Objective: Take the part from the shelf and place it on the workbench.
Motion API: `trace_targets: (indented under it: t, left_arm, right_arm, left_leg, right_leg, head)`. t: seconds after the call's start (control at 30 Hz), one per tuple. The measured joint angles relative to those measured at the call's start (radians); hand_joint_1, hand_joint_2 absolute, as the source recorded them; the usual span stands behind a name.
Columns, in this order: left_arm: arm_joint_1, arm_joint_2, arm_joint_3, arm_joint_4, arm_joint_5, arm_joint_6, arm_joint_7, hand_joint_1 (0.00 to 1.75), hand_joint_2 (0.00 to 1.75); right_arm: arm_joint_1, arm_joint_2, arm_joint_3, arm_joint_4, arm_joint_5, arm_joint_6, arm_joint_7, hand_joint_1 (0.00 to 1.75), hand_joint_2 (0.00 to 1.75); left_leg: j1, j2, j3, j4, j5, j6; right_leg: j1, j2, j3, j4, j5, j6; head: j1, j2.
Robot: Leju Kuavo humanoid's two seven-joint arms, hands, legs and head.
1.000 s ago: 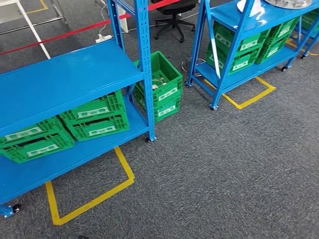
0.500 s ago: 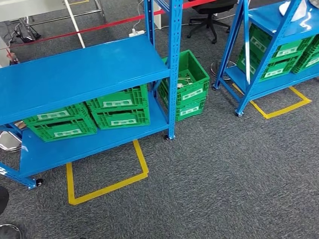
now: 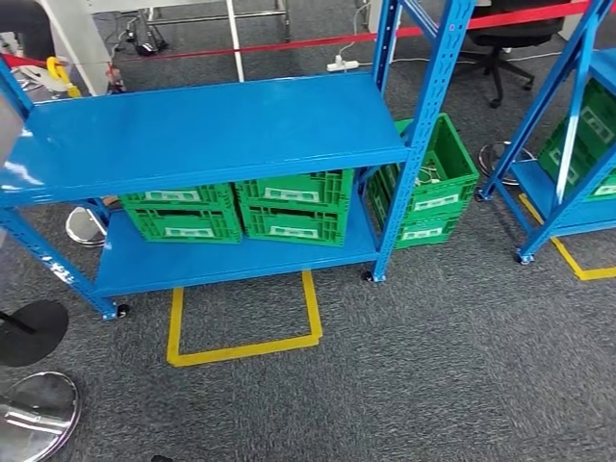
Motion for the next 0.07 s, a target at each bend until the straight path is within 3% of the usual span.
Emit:
trace_targets:
  t: [0.07]
  left_arm:
    - [-0.001,0.0,0.0,0.0,-0.001,0.001,0.0,0.0,0.0]
  right_arm:
    - [0.0,0.0,0.0,0.0,0.0,0.0,-0.005,0.0,0.0]
  left_leg:
    - [-0.001,-0.016,-0.008,0.003,0.003,-0.01]
  right_leg:
    - [-0.001,0.017,0.014,-0.031,-0.001,-0.007]
  head:
    - [0.0,0.0]
